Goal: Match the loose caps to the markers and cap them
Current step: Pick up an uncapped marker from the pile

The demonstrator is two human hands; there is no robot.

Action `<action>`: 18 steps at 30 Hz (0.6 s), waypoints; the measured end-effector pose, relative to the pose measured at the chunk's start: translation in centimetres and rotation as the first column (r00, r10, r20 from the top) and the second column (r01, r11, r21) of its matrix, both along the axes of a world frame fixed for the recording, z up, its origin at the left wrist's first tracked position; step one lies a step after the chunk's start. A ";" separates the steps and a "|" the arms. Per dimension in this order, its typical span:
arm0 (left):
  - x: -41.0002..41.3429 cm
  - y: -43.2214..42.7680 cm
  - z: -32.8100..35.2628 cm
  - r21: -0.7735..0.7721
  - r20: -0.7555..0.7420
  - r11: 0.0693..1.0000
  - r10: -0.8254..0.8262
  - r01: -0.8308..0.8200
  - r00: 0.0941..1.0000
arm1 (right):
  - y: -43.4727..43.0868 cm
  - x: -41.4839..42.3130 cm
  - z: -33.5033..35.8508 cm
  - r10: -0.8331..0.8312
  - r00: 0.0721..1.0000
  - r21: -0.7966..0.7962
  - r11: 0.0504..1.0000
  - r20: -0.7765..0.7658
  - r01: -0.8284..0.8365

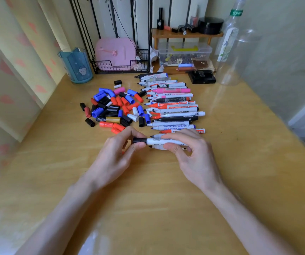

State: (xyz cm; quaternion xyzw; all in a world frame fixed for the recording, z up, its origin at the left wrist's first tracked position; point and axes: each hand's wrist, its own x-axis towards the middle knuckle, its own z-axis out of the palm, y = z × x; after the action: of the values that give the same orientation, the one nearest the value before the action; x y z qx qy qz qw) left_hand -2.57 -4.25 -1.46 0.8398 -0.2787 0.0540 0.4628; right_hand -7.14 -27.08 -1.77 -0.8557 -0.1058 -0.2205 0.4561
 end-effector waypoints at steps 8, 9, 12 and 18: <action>-0.1 -0.2 0.1 -0.040 -0.046 0.999 0.029 -0.031 0.999 | -0.1 0.0 0.0 -0.102 0.977 -0.054 0.992 0.188 0.114; 0.1 0.3 0.2 -0.061 -0.051 0.997 0.048 -0.051 0.998 | -0.9 0.0 0.0 -0.133 0.972 -0.030 0.989 0.195 0.142; 1.4 2.7 0.5 -0.055 -0.018 0.984 0.166 -0.166 0.986 | -3.3 0.5 0.1 -0.204 0.962 0.016 0.979 0.181 0.205; 2.7 4.4 -1.1 0.216 0.070 0.942 0.250 -0.259 0.966 | -2.9 0.9 -0.4 -0.230 0.967 -0.013 0.972 0.113 0.233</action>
State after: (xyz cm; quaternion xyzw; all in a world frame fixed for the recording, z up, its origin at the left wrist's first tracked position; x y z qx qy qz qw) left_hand 0.17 0.19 -2.59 0.9140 -0.1818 0.0992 0.3489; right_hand -6.28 -29.95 -2.18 -0.8545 -0.0331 -0.3180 0.4093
